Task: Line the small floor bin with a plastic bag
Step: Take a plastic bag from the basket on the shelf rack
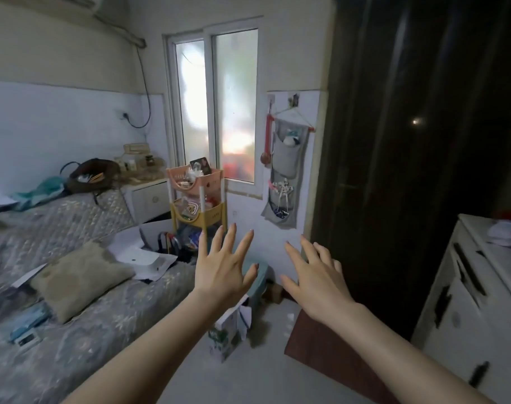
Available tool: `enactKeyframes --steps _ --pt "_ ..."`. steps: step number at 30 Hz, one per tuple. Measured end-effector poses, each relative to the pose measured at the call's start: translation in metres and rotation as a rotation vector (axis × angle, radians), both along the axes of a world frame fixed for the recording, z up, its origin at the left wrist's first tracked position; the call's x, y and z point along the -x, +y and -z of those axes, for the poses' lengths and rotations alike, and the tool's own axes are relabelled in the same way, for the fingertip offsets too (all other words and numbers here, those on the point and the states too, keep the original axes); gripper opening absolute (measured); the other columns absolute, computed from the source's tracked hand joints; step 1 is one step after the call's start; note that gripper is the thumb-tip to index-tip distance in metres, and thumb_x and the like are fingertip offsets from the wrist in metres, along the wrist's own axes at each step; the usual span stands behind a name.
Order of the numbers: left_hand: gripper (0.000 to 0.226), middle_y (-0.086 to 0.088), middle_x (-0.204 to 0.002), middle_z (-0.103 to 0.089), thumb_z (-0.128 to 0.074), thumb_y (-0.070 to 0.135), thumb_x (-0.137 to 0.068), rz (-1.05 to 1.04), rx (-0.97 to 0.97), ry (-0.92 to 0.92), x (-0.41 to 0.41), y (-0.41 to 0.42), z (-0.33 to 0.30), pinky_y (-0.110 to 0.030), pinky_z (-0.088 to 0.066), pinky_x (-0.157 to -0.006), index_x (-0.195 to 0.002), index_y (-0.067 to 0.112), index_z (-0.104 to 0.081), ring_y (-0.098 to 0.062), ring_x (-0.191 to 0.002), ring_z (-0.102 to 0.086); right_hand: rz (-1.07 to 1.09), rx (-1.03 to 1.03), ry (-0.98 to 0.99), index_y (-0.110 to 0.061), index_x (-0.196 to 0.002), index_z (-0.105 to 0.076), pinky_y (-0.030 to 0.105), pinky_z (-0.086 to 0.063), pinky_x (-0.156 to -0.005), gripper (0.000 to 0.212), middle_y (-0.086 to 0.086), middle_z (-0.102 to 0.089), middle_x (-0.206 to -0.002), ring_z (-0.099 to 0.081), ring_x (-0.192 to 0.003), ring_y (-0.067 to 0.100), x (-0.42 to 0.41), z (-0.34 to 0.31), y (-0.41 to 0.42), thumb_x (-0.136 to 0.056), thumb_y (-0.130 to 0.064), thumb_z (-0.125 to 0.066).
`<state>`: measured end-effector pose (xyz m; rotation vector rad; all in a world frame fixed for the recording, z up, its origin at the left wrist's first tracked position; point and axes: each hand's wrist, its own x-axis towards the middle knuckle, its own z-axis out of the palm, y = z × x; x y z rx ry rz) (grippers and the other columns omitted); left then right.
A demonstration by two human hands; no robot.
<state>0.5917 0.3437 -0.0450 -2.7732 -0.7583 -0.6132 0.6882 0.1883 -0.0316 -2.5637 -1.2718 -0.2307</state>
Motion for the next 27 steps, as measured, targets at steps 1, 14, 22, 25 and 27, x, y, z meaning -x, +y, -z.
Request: enactKeyframes --steps 1,14,22,25,27 --pt "0.068 -0.007 -0.159 -0.004 -0.02 0.062 -0.089 0.001 -0.007 -0.004 -0.019 0.019 -0.002 -0.052 0.009 -0.113 -0.145 0.035 0.007 -0.028 -0.145 -0.002 0.0 -0.008 0.002 -0.029 -0.146 -0.009 0.049 -0.017 -0.112 0.062 0.004 -0.001 -0.159 -0.004 -0.142 0.03 -0.019 -0.002 0.021 -0.094 -0.047 -0.038" --pt "0.066 -0.006 -0.159 -0.009 -0.02 0.061 -0.089 -0.17 0.057 0.01 -0.187 0.274 0.022 -0.052 0.008 -0.114 -0.146 0.035 0.002 -0.027 -0.144 -0.006 -0.136 -0.049 0.04 -0.028 -0.146 -0.011 0.049 -0.019 -0.11 0.062 0.004 -0.006 -0.158 -0.008 -0.141 0.028 -0.24 0.02 0.301 -0.093 -0.048 -0.037" --pt "0.065 -0.006 -0.156 -0.021 -0.019 0.06 -0.09 -0.303 0.126 0.03 -0.271 0.423 0.035 -0.05 0.005 -0.114 -0.146 0.033 0.001 -0.026 -0.143 -0.013 -0.249 -0.026 0.082 -0.028 -0.145 -0.012 0.048 -0.021 -0.109 0.061 0.004 -0.008 -0.158 -0.013 -0.139 0.029 -0.339 0.023 0.487 -0.093 -0.047 -0.038" --pt "0.065 -0.006 -0.156 -0.021 -0.022 0.059 -0.09 -0.33 0.153 0.016 -0.284 0.489 0.044 -0.05 0.005 -0.114 -0.146 0.034 -0.001 -0.026 -0.142 -0.012 -0.305 -0.052 0.101 -0.028 -0.144 -0.015 0.047 -0.024 -0.107 0.06 0.003 -0.013 -0.156 -0.017 -0.137 0.029 -0.357 0.032 0.559 -0.093 -0.047 -0.041" --pt "0.065 -0.006 -0.156 -0.02 -0.023 0.058 -0.09 -0.349 0.179 0.011 -0.289 0.54 0.045 -0.051 0.004 -0.114 -0.146 0.033 -0.003 -0.026 -0.143 -0.012 -0.318 -0.047 0.106 -0.028 -0.144 -0.015 0.047 -0.024 -0.107 0.06 0.004 -0.015 -0.156 -0.017 -0.137 0.029 -0.365 0.034 0.606 -0.093 -0.046 -0.041"
